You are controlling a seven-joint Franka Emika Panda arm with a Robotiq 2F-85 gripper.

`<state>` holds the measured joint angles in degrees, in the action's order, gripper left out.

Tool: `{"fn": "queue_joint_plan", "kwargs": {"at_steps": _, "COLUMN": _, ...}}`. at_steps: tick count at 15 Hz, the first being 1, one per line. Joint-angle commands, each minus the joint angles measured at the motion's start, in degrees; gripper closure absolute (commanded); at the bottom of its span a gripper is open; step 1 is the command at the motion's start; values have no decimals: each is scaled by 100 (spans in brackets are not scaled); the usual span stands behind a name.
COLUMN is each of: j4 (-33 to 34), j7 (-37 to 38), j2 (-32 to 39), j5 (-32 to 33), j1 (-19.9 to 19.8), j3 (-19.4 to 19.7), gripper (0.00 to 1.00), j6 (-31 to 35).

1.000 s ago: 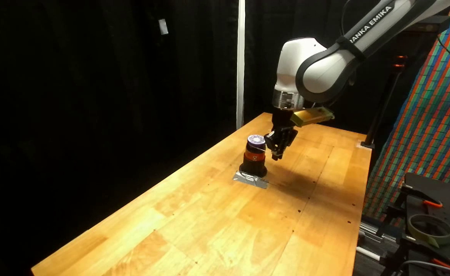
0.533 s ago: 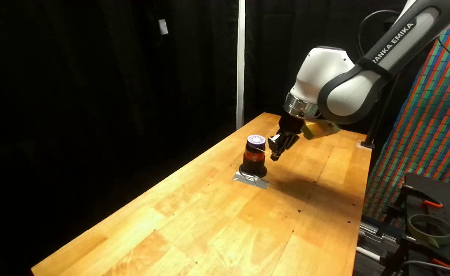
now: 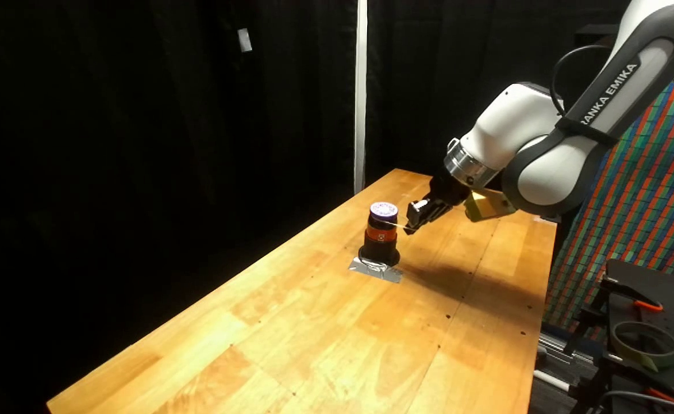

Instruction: Put the rubber band around the brown cup

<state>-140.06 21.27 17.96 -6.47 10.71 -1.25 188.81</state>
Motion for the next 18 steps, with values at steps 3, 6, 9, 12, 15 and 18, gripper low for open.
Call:
{"fn": "queue_joint_plan", "kwargs": {"at_steps": 3, "j4": -440, "j7": -111, "j2": -76, "j5": -408, "j1": -211, "j3": -488, "gripper": 90, "j6": 1095}}
{"fn": "queue_joint_plan", "kwargs": {"at_steps": 6, "j4": -536, "j7": -49, "j2": 9, "j5": -333, "j1": -375, "j3": -719, "gripper": 91, "j6": 1560}}
{"fn": "queue_joint_plan", "kwargs": {"at_steps": 9, "j4": -622, "j7": -25, "j2": 104, "j5": -271, "j1": -481, "j3": -808, "gripper": 90, "j6": 2029}}
{"fn": "queue_joint_plan", "kwargs": {"at_steps": 12, "j4": -674, "j7": -41, "j2": 240, "j5": -279, "j1": -506, "j3": -793, "gripper": 90, "j6": 2493}}
{"fn": "queue_joint_plan", "kwargs": {"at_steps": 15, "j4": -695, "j7": -98, "j2": 413, "j5": -317, "j1": -482, "j3": -738, "gripper": 90, "j6": 2990}}
{"fn": "queue_joint_plan", "kwargs": {"at_steps": 18, "j4": -695, "j7": -67, "j2": 568, "j5": -291, "j1": -508, "j3": -748, "gripper": 90, "j6": 3378}}
